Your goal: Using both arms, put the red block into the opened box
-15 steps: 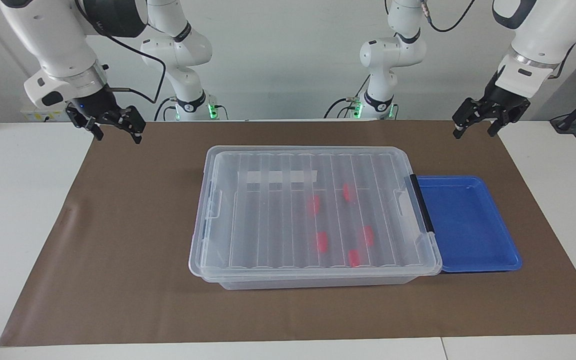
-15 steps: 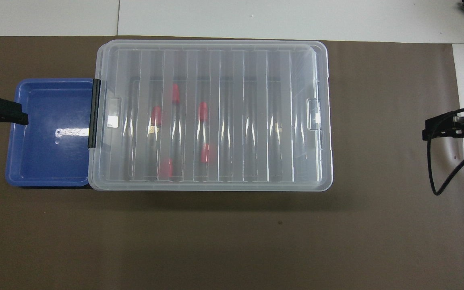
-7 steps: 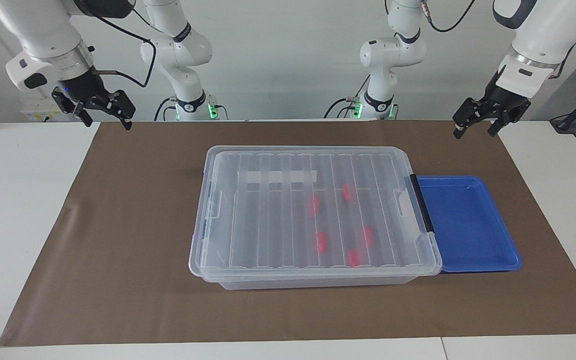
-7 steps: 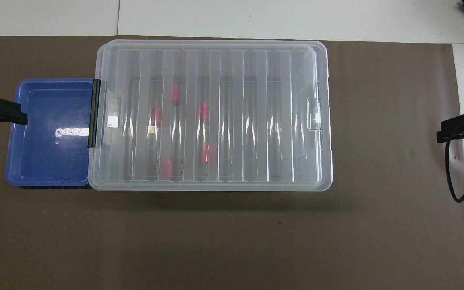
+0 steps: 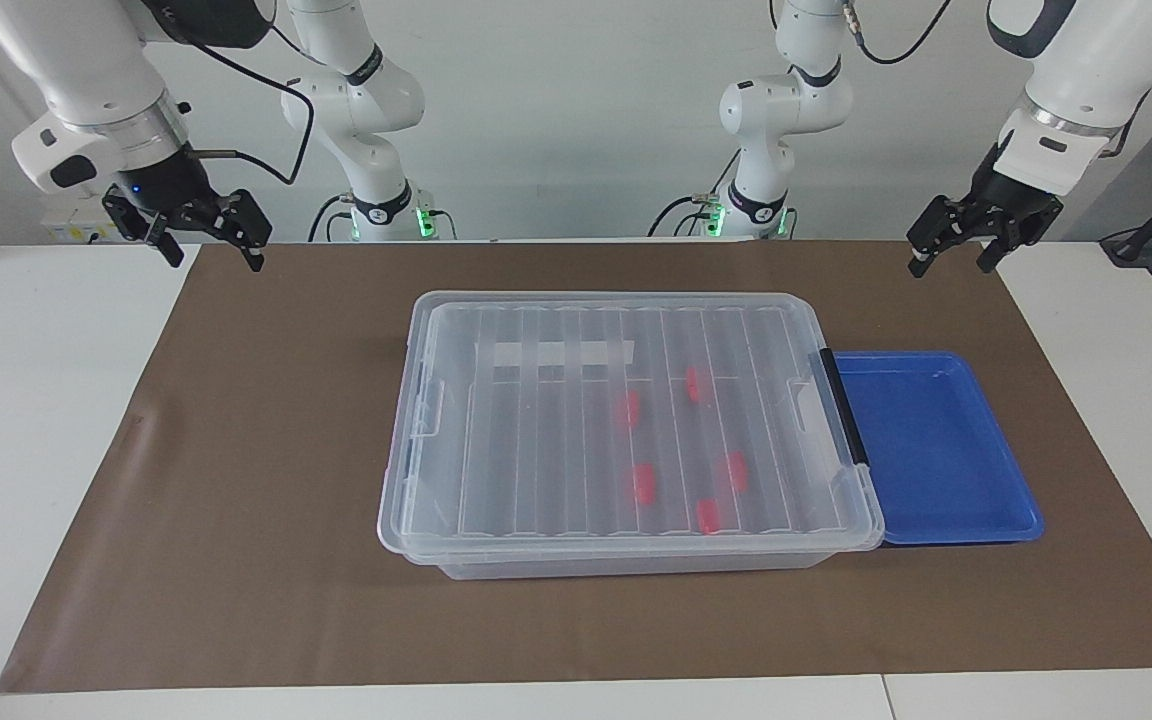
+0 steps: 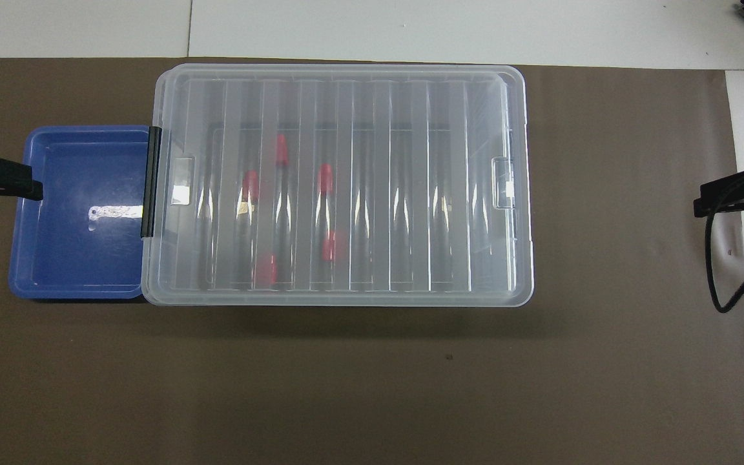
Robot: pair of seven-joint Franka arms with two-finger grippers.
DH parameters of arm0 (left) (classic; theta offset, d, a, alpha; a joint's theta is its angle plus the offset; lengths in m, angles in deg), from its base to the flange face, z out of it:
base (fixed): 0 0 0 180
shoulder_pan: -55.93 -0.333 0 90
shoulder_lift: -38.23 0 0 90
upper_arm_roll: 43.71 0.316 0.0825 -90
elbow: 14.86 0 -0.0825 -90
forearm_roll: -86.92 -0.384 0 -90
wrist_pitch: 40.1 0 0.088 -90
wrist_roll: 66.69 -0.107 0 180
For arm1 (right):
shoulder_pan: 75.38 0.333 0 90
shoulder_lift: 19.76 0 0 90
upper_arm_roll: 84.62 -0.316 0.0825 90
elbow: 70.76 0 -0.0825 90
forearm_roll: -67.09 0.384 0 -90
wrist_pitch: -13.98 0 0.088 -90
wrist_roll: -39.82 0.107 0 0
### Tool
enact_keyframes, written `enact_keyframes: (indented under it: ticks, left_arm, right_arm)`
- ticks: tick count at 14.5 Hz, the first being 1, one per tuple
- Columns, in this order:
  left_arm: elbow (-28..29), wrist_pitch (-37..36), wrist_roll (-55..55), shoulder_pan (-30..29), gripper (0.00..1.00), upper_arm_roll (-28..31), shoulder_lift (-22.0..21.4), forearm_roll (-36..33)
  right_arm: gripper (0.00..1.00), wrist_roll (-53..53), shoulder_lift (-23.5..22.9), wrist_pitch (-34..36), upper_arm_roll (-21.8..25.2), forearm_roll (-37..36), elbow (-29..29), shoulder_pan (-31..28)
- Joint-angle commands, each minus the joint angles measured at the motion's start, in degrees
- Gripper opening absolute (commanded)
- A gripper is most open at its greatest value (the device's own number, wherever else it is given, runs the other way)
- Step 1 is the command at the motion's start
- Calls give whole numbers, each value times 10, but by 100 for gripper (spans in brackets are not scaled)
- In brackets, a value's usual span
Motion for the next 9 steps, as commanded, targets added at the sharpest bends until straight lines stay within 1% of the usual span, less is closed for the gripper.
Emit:
enact_keyframes:
  ticks: [1,9]
  left_arm:
    - [15,11,-11,-7,100,-1,-13,6]
    - [15,10,-11,-5,100,-1,-13,-5]
  right_arm:
    - [100,-14,3,-1,-6,-2,8,-3]
    - [100,-8,3,-7,-7,-2,8,-2]
